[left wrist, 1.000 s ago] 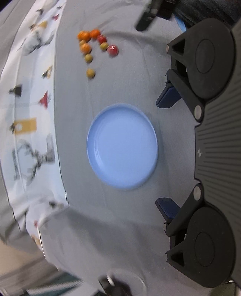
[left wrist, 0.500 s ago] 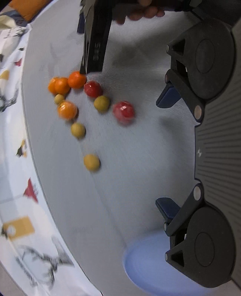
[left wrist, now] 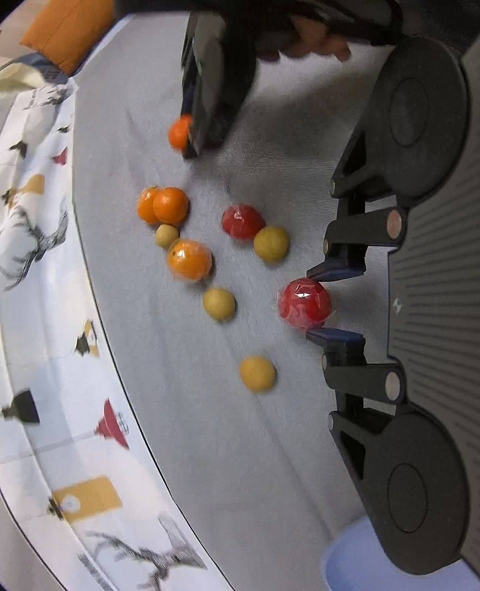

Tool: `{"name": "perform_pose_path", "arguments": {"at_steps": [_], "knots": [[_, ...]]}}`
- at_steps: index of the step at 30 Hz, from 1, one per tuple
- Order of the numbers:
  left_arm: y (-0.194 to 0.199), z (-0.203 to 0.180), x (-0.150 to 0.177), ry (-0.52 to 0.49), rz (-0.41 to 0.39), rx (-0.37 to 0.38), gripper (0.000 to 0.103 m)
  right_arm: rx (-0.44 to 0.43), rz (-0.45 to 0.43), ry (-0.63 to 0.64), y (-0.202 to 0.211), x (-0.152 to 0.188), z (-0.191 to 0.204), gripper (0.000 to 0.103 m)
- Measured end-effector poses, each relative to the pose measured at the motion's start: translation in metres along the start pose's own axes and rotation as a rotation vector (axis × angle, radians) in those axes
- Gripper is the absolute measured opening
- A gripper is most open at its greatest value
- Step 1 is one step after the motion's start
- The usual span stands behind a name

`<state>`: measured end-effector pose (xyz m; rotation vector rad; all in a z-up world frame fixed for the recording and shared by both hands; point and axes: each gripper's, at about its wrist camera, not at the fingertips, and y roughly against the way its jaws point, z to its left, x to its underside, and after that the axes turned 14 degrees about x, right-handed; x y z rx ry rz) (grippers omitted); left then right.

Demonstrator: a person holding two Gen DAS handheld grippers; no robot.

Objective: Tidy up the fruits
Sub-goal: 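Grasp the red wrapped fruit with the left tool while the right tool grasps a tangerine, then lower both fruits onto the blue plate and open both tools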

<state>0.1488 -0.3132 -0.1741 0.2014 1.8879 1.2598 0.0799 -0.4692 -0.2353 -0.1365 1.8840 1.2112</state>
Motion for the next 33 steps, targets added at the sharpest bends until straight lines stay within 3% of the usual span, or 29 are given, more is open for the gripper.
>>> {"name": "perform_pose_path", "arguments": {"at_steps": [3, 7, 13, 17, 25, 33], "knots": [[0.04, 0.01, 0.011, 0.054, -0.011, -0.005, 0.03, -0.006, -0.016, -0.071, 0.032, -0.011, -0.021, 0.035], [0.118, 0.024, 0.037, 0.098, -0.029, -0.004, 0.03, -0.082, -0.071, -0.081, 0.1, -0.016, -0.034, 0.035], [0.231, 0.049, 0.096, 0.192, -0.076, -0.058, 0.03, -0.294, -0.069, -0.016, 0.21, 0.001, -0.006, 0.035], [0.284, 0.062, 0.135, 0.268, -0.089, -0.094, 0.03, -0.429, -0.037, 0.055, 0.273, 0.026, 0.031, 0.035], [0.343, 0.088, 0.189, 0.341, -0.145, -0.134, 0.03, -0.557, -0.022, 0.197, 0.353, 0.061, 0.092, 0.036], [0.339, 0.114, 0.192, 0.396, -0.161, -0.136, 0.03, -0.563, -0.017, 0.261, 0.356, 0.058, 0.123, 0.035]]}}
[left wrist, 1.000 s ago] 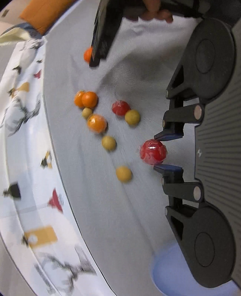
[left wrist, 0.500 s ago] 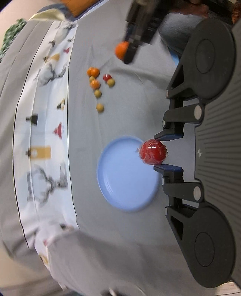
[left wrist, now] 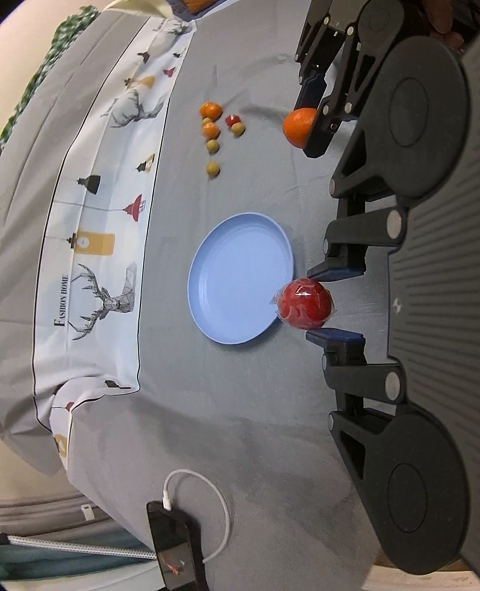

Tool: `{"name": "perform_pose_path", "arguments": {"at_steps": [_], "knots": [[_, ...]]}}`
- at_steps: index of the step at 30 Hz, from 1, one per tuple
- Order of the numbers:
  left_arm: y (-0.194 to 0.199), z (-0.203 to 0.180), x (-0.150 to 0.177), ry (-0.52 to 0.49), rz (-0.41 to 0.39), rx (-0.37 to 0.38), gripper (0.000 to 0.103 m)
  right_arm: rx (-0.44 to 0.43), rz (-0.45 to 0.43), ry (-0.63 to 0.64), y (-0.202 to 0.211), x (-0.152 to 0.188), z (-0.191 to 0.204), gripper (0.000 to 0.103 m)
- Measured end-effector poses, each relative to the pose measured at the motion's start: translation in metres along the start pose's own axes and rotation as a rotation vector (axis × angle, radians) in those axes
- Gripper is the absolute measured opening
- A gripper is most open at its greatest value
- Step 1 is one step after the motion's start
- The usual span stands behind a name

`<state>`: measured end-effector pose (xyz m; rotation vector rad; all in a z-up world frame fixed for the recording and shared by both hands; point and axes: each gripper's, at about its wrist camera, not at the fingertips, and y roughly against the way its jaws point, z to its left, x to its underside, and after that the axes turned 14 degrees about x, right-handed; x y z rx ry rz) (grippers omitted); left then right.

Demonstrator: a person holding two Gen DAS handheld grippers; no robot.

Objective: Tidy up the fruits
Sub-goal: 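Lower both fruits onto the blue plate and open both tools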

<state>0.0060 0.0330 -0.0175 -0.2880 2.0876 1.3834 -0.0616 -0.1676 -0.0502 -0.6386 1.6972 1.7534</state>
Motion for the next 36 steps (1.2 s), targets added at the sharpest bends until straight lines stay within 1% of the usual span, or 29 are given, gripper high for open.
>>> {"name": "perform_pose_path", "arguments": {"at_steps": [2, 4, 8, 12, 15, 19, 21, 22, 23, 24, 25, 26, 28, 30, 32, 36], "knots": [[-0.014, 0.002, -0.008, -0.003, 0.01, 0.008, 0.03, 0.004, 0.01, 0.001, -0.014, -0.004, 0.001, 0.036], [-0.037, 0.003, -0.018, -0.011, 0.025, 0.011, 0.03, 0.003, 0.027, -0.004, -0.033, -0.011, 0.003, 0.036], [-0.083, 0.008, -0.038, -0.019, 0.049, 0.044, 0.03, 0.01, 0.071, -0.009, -0.076, -0.022, 0.005, 0.036], [-0.132, 0.016, -0.057, -0.029, 0.089, 0.012, 0.03, 0.044, 0.1, 0.009, -0.116, -0.03, 0.007, 0.036], [-0.161, 0.025, -0.068, -0.039, 0.12, -0.008, 0.03, 0.061, 0.113, 0.028, -0.142, -0.035, 0.008, 0.036], [-0.193, 0.039, -0.075, -0.035, 0.171, -0.041, 0.03, 0.071, 0.139, 0.058, -0.173, -0.038, 0.015, 0.036], [-0.203, 0.044, -0.076, -0.04, 0.181, -0.059, 0.031, 0.08, 0.153, 0.086, -0.184, -0.038, 0.021, 0.036], [-0.204, 0.045, -0.077, -0.05, 0.174, -0.06, 0.035, 0.087, 0.165, 0.104, -0.189, -0.038, 0.024, 0.037], [-0.204, 0.046, -0.077, -0.062, 0.163, -0.058, 0.059, 0.092, 0.173, 0.119, -0.193, -0.039, 0.028, 0.038], [-0.201, 0.045, -0.079, -0.068, 0.154, -0.061, 0.092, 0.088, 0.172, 0.126, -0.194, -0.04, 0.029, 0.043], [-0.195, 0.043, -0.08, -0.071, 0.132, -0.066, 0.102, 0.081, 0.167, 0.131, -0.193, -0.043, 0.031, 0.06], [-0.184, 0.042, -0.08, -0.075, 0.087, -0.067, 0.103, 0.084, 0.155, 0.133, -0.189, -0.047, 0.031, 0.077], [-0.164, 0.037, -0.078, -0.09, 0.04, -0.045, 0.103, 0.091, 0.111, 0.131, -0.173, -0.054, 0.028, 0.086], [-0.142, 0.033, -0.072, -0.088, 0.026, -0.045, 0.103, 0.087, 0.089, 0.127, -0.149, -0.058, 0.021, 0.089], [-0.118, 0.031, -0.06, -0.068, 0.007, -0.049, 0.103, 0.086, 0.092, 0.087, -0.12, -0.052, 0.012, 0.093], [-0.071, 0.024, -0.023, -0.016, 0.025, -0.063, 0.103, 0.063, 0.159, 0.012, -0.065, -0.023, 0.004, 0.095]]}}
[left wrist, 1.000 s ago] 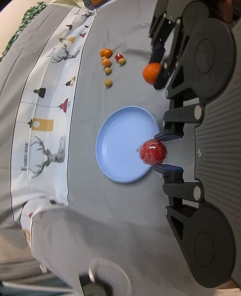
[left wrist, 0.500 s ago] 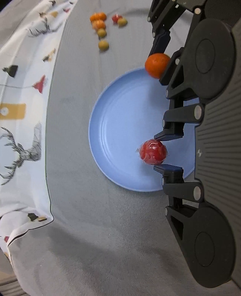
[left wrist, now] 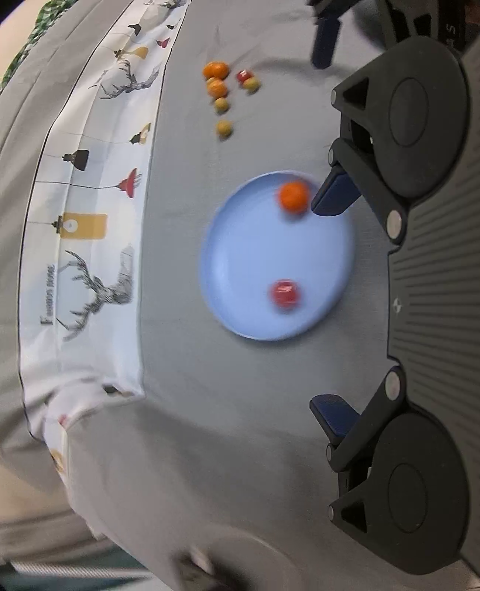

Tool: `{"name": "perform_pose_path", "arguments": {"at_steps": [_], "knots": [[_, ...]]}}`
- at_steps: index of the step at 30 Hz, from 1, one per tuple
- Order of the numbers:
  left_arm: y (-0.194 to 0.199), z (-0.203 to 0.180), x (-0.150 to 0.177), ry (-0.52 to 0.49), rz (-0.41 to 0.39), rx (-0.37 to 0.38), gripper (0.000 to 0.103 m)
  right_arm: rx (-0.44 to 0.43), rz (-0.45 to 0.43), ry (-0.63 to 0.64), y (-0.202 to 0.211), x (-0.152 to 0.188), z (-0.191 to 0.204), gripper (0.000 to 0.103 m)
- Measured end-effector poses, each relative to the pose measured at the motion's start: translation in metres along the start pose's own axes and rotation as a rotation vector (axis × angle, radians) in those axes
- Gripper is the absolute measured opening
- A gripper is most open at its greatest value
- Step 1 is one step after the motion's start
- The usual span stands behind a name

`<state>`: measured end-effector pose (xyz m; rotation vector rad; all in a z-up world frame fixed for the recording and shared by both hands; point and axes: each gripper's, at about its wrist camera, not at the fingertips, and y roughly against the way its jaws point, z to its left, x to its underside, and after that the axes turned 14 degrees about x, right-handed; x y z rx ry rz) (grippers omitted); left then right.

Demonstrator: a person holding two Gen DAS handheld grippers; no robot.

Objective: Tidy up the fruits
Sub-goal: 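Lower both fruits onto the blue plate and open both tools, then lift both tools away from the plate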

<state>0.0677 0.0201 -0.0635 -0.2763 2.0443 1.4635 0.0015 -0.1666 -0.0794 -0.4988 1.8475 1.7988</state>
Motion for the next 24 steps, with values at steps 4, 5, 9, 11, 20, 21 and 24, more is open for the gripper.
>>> {"name": "perform_pose_path", "arguments": {"at_steps": [4, 5, 9, 11, 20, 21, 24], "knots": [[0.039, -0.006, 0.041, 0.101, 0.024, -0.019, 0.103, 0.018, -0.007, -0.022, 0.043, 0.035, -0.005, 0.096], [0.048, -0.008, 0.052, 0.132, 0.021, -0.016, 0.103, 0.032, -0.03, -0.025, 0.054, 0.041, -0.005, 0.097], [0.068, -0.019, 0.07, 0.102, 0.02, -0.025, 0.103, 0.042, -0.123, -0.022, 0.085, 0.045, -0.007, 0.099], [0.079, -0.025, 0.071, 0.08, -0.014, -0.04, 0.103, 0.031, -0.156, -0.019, 0.099, 0.049, -0.008, 0.099], [0.099, -0.05, 0.077, 0.046, -0.059, -0.041, 0.103, 0.012, -0.224, -0.006, 0.124, 0.058, -0.013, 0.1], [0.1, -0.052, 0.077, 0.042, -0.058, -0.042, 0.103, 0.011, -0.227, -0.009, 0.125, 0.058, -0.014, 0.1], [0.099, -0.056, 0.075, 0.03, -0.058, -0.051, 0.103, 0.006, -0.231, -0.019, 0.126, 0.058, -0.017, 0.1]]}}
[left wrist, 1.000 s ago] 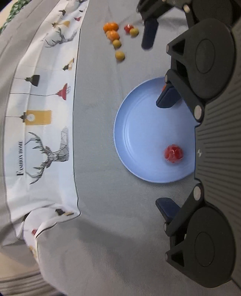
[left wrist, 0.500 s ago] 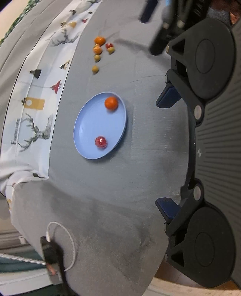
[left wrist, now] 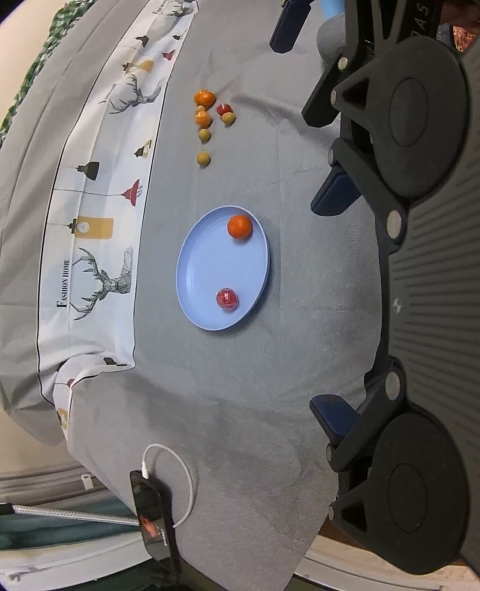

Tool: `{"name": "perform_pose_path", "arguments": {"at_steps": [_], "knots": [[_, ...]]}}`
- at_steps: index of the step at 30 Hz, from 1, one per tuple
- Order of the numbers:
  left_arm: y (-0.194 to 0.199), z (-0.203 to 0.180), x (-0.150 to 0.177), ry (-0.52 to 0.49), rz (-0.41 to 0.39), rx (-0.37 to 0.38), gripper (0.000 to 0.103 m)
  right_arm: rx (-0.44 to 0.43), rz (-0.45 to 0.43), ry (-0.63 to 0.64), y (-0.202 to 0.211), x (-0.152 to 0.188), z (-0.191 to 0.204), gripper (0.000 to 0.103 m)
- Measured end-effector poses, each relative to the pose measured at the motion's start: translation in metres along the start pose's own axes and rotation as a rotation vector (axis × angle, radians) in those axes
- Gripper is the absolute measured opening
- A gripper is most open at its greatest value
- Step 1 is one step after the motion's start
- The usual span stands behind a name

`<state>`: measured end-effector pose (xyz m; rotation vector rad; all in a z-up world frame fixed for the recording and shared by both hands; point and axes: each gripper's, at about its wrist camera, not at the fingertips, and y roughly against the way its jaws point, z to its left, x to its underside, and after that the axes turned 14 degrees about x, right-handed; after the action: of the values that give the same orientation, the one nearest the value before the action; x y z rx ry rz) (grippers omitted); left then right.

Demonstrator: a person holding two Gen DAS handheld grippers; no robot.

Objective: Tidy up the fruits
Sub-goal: 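Lift both tools away from the plate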

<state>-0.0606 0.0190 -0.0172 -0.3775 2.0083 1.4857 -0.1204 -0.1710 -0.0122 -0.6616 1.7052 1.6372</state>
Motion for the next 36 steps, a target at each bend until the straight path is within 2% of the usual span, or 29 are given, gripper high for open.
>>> {"name": "perform_pose_path", "arguments": {"at_steps": [16, 36], "knots": [[-0.012, -0.005, -0.001, -0.021, 0.053, -0.042, 0.103, -0.038, 0.032, -0.022, -0.013, 0.003, -0.005, 0.1], [-0.069, -0.016, -0.02, -0.031, 0.179, -0.044, 0.103, -0.028, 0.134, -0.078, -0.066, 0.006, -0.026, 0.1]]}}
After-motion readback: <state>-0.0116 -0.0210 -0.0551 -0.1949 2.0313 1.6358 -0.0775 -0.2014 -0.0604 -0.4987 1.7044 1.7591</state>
